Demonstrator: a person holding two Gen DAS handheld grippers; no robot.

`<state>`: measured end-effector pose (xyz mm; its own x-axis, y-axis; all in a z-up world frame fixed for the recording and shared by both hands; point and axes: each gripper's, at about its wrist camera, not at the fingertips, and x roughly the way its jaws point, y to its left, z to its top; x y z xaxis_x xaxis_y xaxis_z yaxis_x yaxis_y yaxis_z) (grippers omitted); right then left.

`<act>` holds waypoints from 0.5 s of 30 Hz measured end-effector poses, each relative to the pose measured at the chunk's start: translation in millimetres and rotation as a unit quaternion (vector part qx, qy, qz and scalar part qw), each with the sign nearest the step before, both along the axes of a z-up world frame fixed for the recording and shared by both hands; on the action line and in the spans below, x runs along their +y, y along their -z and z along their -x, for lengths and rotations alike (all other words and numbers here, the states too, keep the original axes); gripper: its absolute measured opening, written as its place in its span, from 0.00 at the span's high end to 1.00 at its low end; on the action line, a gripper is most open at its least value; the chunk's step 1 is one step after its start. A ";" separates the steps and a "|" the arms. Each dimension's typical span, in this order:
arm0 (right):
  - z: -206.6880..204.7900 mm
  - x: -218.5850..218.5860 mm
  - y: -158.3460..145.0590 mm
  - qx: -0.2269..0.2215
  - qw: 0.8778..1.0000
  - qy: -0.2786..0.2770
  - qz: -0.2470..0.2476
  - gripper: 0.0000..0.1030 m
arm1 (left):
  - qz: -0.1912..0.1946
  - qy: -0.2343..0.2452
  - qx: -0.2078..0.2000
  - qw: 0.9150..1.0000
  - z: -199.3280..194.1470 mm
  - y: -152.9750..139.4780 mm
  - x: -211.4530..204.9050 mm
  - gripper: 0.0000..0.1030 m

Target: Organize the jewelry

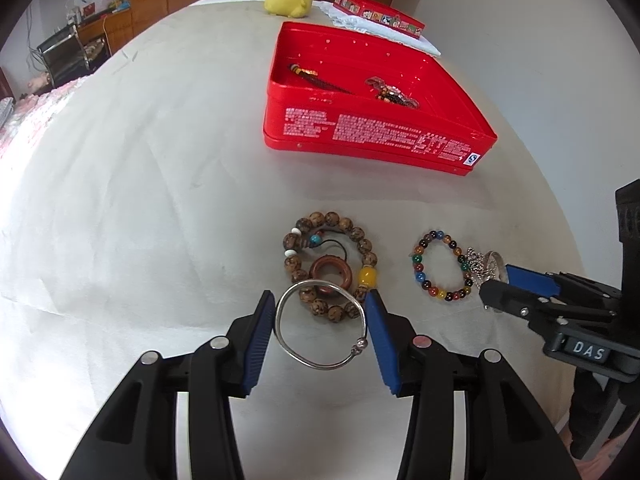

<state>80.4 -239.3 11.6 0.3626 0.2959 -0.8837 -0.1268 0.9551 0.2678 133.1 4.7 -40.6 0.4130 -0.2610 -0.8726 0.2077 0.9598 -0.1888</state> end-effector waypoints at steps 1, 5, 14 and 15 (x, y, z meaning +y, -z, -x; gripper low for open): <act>0.0 -1.1 -2.1 -0.002 1.000 0.001 0.000 0.53 | 0.000 0.000 -0.001 1.000 0.2 -0.9 -0.4 0.54; -1.3 -4.5 -2.7 -0.003 1.000 0.003 0.002 0.53 | -0.003 -0.003 -0.005 1.000 1.2 -3.6 -2.1 0.54; 1.3 -12.5 7.5 0.007 1.000 0.007 -0.011 0.53 | -0.003 -0.003 0.002 1.000 1.7 2.5 -6.1 0.55; 1.6 -13.6 8.5 0.007 1.000 0.007 -0.014 0.53 | -0.003 -0.003 0.003 1.000 1.6 3.4 -6.7 0.55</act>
